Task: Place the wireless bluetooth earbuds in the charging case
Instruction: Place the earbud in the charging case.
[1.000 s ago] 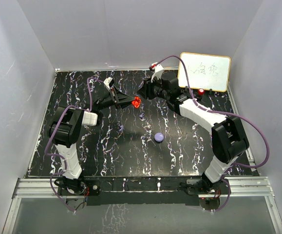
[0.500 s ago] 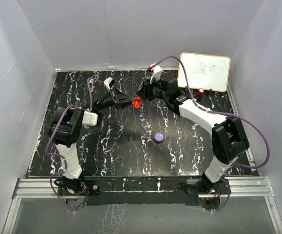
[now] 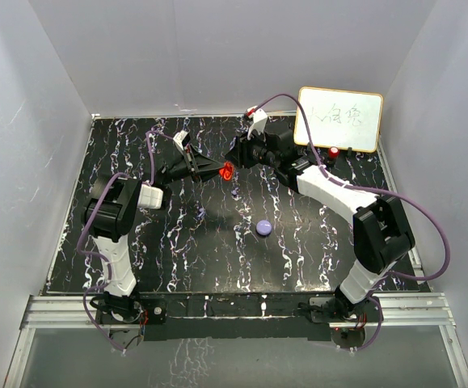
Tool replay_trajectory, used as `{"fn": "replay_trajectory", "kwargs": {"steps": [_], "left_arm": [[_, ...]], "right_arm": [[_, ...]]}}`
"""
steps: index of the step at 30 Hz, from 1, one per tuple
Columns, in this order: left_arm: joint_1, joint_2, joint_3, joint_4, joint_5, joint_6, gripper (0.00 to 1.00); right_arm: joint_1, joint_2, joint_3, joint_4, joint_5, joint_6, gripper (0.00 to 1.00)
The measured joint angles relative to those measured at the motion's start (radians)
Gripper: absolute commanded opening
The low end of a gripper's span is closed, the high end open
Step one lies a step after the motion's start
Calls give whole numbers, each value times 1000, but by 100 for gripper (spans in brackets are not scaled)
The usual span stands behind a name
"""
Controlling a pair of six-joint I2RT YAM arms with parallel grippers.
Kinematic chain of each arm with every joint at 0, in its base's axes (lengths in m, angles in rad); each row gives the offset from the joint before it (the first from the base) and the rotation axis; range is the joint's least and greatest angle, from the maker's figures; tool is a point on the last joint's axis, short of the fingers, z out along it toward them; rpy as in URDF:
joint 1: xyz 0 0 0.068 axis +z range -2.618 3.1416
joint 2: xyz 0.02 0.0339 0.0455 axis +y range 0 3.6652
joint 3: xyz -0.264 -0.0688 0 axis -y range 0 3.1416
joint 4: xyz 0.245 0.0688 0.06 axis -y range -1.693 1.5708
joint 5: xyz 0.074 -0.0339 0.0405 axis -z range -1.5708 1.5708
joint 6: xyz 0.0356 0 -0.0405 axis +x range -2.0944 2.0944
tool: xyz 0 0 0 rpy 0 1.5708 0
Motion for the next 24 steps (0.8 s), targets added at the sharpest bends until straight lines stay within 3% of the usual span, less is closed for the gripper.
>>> {"fn": "replay_trajectory", "kwargs": {"steps": [24], "left_arm": [[0,6,7,0,-4,-3,0]], "right_arm": [[2,-9,-3,-7,8,-4,30]]}}
